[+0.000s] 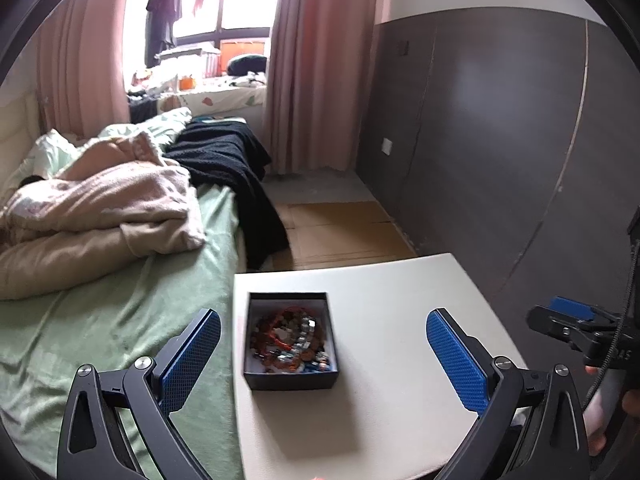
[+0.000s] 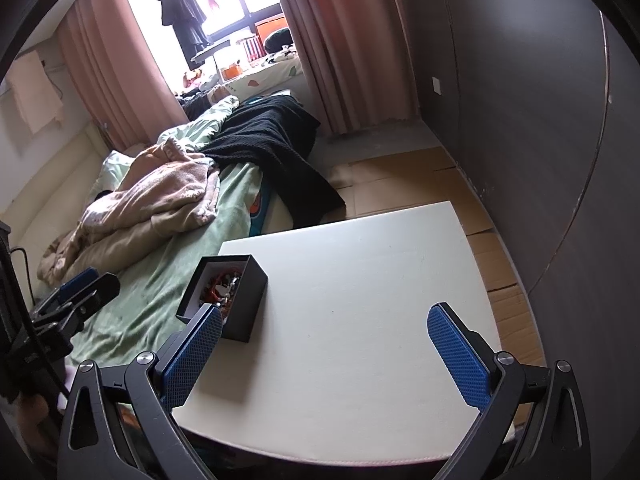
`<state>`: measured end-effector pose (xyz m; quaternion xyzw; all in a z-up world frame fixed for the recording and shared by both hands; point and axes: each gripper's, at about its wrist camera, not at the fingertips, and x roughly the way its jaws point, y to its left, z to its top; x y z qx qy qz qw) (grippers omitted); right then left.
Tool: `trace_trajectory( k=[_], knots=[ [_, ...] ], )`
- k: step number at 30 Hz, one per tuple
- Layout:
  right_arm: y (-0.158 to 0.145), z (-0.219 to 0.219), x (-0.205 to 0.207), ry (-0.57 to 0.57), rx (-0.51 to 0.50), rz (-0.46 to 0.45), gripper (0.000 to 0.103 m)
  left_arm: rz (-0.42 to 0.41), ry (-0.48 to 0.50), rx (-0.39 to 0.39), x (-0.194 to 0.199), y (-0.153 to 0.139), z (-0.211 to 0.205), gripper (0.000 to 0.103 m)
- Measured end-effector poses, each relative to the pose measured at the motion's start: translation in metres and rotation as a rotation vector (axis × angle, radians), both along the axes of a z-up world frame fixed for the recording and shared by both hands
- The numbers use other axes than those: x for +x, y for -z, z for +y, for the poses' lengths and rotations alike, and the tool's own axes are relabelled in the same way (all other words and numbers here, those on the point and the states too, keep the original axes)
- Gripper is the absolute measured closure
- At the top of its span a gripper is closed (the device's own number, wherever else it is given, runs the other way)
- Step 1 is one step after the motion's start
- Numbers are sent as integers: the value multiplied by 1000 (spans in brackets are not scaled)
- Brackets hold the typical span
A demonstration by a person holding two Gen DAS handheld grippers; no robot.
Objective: Organize jewelry
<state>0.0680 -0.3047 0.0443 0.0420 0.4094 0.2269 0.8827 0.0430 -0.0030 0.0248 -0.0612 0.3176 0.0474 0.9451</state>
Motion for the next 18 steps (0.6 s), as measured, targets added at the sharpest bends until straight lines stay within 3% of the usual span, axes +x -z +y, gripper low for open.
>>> trace_trajectory(
  k=[18],
  knots=[
    [8, 4, 0, 19, -24, 11, 0, -5, 4, -17, -2, 2, 9, 0]
  ],
)
